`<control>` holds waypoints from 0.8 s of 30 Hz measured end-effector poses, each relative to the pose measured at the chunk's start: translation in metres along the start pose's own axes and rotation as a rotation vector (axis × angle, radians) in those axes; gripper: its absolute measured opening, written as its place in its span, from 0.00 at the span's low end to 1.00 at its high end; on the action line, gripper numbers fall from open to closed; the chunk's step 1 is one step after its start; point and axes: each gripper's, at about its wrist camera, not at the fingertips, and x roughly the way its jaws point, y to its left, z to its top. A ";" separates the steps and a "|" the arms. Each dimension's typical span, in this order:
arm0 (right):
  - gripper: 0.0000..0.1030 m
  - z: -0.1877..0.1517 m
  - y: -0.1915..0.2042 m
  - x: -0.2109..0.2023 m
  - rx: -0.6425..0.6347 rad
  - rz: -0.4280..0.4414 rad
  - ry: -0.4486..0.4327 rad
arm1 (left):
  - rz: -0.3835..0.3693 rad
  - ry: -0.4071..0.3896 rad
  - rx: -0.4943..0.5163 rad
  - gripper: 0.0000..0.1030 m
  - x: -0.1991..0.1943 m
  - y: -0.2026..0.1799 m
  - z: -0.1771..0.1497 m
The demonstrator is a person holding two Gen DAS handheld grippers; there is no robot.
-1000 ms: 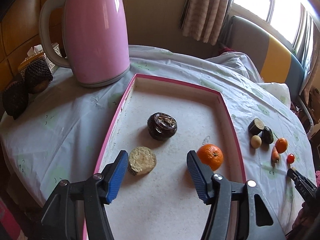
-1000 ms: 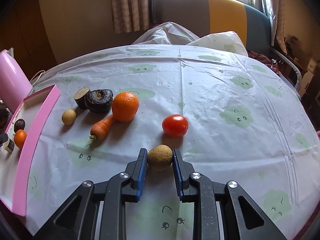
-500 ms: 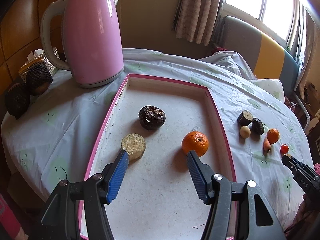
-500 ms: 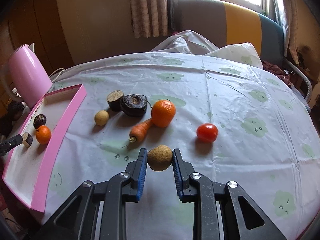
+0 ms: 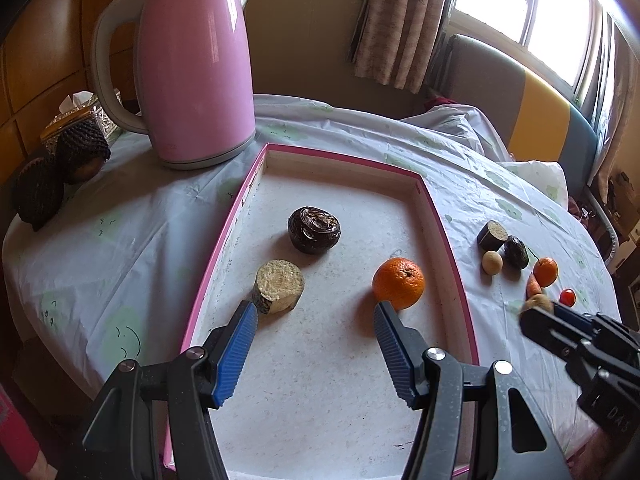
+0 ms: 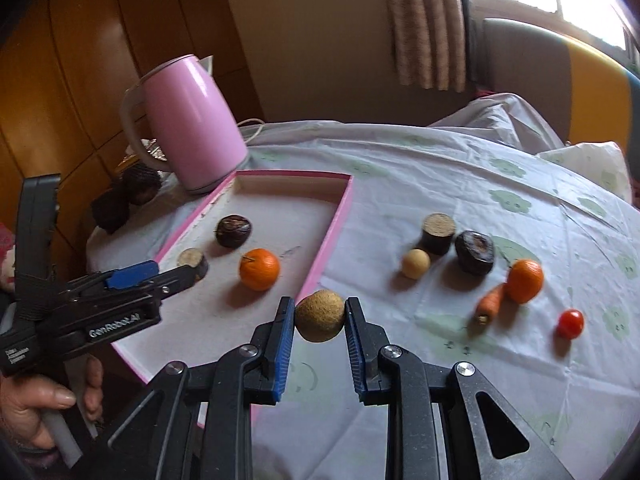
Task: Organize fruits
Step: 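Lower the potato into the tray and open the right tool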
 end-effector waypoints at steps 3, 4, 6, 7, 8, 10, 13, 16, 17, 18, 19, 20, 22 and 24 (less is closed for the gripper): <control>0.24 0.003 0.015 0.013 -0.016 0.043 0.025 | -0.004 -0.001 -0.013 0.60 -0.001 0.005 0.000; 0.24 0.004 0.020 0.017 -0.024 0.052 0.033 | -0.003 0.000 -0.015 0.60 0.000 0.006 -0.001; 0.25 0.003 0.027 0.023 -0.030 0.064 0.043 | 0.001 0.002 -0.025 0.60 0.000 0.010 -0.001; 0.26 0.003 0.029 0.027 -0.025 0.070 0.052 | 0.001 0.004 -0.030 0.60 0.000 0.011 -0.002; 0.26 0.003 0.030 0.030 -0.023 0.071 0.056 | 0.001 0.006 -0.034 0.60 0.000 0.013 -0.002; 0.26 0.002 0.031 0.034 -0.024 0.057 0.060 | 0.002 0.004 -0.036 0.60 0.000 0.014 -0.002; 0.33 -0.001 0.029 0.035 -0.013 0.046 0.065 | -0.005 0.003 -0.034 0.60 -0.001 0.013 -0.003; 0.38 -0.002 0.025 0.032 0.005 0.029 0.060 | -0.004 -0.001 -0.028 0.60 -0.002 0.011 -0.003; 0.42 -0.004 0.022 0.030 0.014 0.019 0.055 | -0.008 -0.006 -0.024 0.60 -0.003 0.010 -0.002; 0.44 -0.006 0.019 0.027 0.025 0.007 0.048 | -0.012 -0.010 -0.022 0.60 -0.004 0.009 -0.002; 0.46 -0.008 0.014 0.025 0.040 -0.004 0.044 | -0.016 -0.013 -0.022 0.60 -0.004 0.007 -0.001; 0.46 -0.010 0.009 0.023 0.059 -0.013 0.045 | -0.019 -0.015 -0.021 0.60 -0.005 0.006 -0.001; 0.46 -0.015 -0.003 0.019 0.095 -0.033 0.044 | -0.026 -0.012 -0.011 0.60 -0.005 0.002 -0.001; 0.46 -0.020 -0.014 0.014 0.128 -0.055 0.041 | -0.039 -0.007 0.011 0.60 -0.005 -0.004 -0.001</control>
